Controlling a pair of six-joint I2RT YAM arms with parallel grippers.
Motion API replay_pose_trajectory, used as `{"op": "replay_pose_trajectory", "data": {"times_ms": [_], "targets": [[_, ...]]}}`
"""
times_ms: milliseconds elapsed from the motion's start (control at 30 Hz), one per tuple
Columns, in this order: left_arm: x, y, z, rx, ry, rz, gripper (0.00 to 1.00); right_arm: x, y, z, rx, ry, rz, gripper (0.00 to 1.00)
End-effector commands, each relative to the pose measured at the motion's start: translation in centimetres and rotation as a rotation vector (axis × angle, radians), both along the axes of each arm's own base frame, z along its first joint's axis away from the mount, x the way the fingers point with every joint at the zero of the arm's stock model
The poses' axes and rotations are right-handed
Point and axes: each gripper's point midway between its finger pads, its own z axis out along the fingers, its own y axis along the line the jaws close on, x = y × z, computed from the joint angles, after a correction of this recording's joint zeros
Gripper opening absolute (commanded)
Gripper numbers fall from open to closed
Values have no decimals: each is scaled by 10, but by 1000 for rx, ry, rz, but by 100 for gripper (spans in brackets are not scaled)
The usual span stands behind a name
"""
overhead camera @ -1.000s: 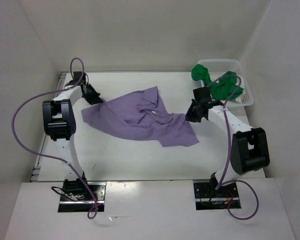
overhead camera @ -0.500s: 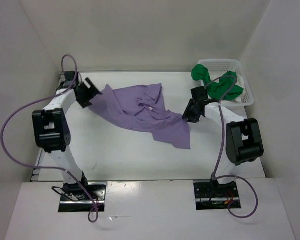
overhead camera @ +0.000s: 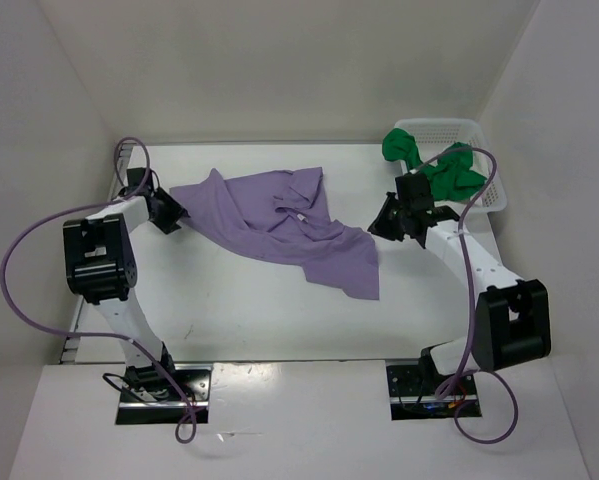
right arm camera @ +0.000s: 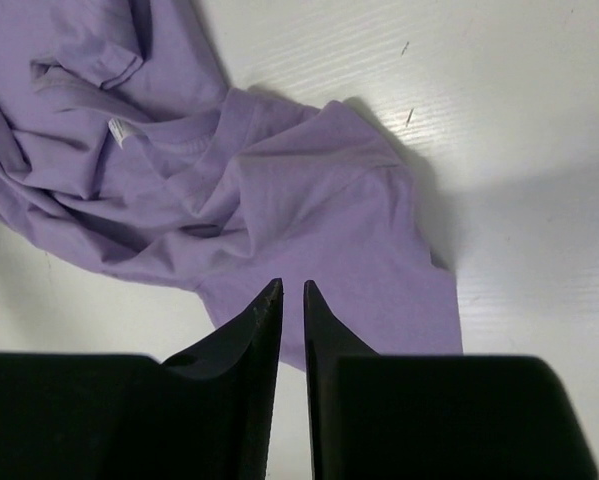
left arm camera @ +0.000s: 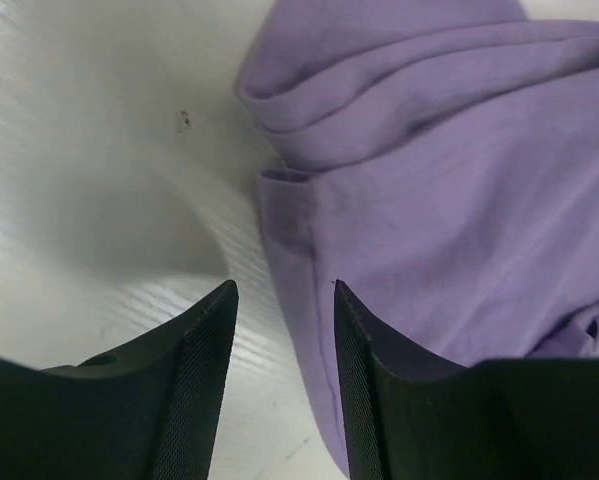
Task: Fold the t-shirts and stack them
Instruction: Flatten out the tshirt
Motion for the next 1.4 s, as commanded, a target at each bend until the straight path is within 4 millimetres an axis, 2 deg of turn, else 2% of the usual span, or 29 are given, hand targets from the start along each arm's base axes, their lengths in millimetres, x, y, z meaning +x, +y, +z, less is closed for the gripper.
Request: {"op": "replay_pose_trajectory", "data": {"times_ms": [0,100,233,300,333,500,567,633,700,733,800,900,933,967,1000,1100,1200,1233,1267,1300,1367], "targets": [[16,7,-4,7,-30,29,51,-8,3,9,27,-24,16,19],[19,7,-12,5,-21,29,51,-13,3,5,32,-12,8,23],[26,10,-10,11,-42,42,47,-20,2,-1,40,10,-7,33],[27,10,-18,9,-33,42,43,-25,1,-6,45,24,-15,34],[33,12,-13,13,-55,42,41,-25,1,-6,50,26,-22,34],[38,13,-13,11,-75,49,21,-32,-1,-14,52,48,-44,37],[44,14,0,13,-117,57,17,-33,-2,-14,59,50,-69,41],[43,13,10,16,-137,57,12,-41,-6,-27,52,90,-100,51],[45,14,23,21,-162,57,9,-50,-13,-35,34,108,-137,56],[46,14,39,34,-197,49,6,-56,-16,-40,27,127,-150,62],[38,11,48,29,-211,42,3,-67,-23,-48,21,146,-202,69],[17,4,64,26,-236,34,0,-80,-25,-57,9,178,-251,69],[12,2,77,31,-264,21,0,-81,-27,-56,5,179,-267,65],[1,0,71,25,-235,21,0,-85,-24,-57,4,191,-263,57],[-4,-1,72,34,-232,10,0,-91,-26,-67,1,221,-275,53],[-18,-3,86,54,-246,-8,0,-110,-13,-86,23,295,-251,45],[-27,-5,89,62,-247,-16,0,-126,-3,-96,22,341,-242,45],[-31,-10,86,62,-227,-33,0,-130,-4,-100,10,347,-249,46],[-32,-16,84,65,-217,-46,0,-131,-6,-99,3,344,-254,52],[-29,-20,92,68,-237,-55,0,-134,-6,-100,-4,353,-262,54],[-31,-26,90,72,-227,-76,0,-135,-8,-101,-11,359,-277,54]]}}
